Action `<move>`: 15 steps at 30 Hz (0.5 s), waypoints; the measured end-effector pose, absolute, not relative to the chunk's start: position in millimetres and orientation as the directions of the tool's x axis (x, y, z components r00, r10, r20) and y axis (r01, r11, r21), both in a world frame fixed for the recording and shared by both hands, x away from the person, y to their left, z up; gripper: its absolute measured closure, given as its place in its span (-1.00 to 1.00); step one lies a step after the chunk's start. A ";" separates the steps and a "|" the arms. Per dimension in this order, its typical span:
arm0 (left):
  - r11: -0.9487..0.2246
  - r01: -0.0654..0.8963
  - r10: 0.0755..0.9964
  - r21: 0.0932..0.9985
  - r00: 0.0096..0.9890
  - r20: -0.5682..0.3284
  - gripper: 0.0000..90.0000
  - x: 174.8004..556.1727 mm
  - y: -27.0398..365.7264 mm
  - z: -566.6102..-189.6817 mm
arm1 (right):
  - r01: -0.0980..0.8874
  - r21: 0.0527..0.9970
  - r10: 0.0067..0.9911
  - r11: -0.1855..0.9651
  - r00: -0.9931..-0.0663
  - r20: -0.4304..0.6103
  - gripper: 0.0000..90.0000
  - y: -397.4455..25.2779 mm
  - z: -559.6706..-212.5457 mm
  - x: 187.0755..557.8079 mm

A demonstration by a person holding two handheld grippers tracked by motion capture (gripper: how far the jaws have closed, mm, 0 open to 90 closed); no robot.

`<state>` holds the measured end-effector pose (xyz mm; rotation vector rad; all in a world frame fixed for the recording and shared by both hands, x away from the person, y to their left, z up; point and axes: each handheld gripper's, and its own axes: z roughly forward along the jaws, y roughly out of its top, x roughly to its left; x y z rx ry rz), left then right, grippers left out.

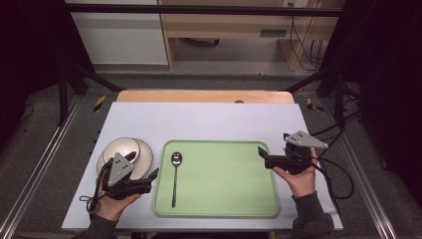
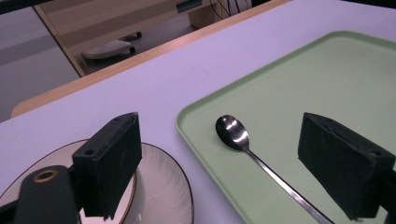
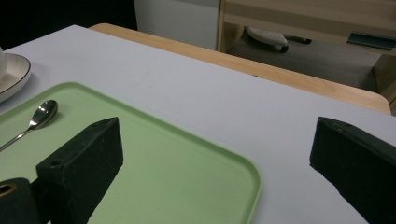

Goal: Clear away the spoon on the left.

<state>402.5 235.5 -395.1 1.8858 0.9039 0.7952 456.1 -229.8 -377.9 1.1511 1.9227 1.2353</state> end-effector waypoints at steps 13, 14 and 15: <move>-0.265 0.300 0.883 0.916 0.458 0.106 -0.69 407.2 261.3 -396.7 | 0.353 0.918 0.895 0.181 -0.447 -0.005 -0.93 -234.3 -377.4 455.7; -0.258 0.303 0.885 0.918 0.455 0.099 -0.69 407.6 263.5 -396.8 | 0.354 0.918 0.895 0.180 -0.446 -0.004 -0.93 -234.8 -377.4 455.8; -0.252 0.306 0.888 0.918 0.450 0.094 -0.69 407.9 265.5 -396.7 | 0.354 0.918 0.896 0.179 -0.445 -0.003 -0.93 -235.0 -377.5 455.8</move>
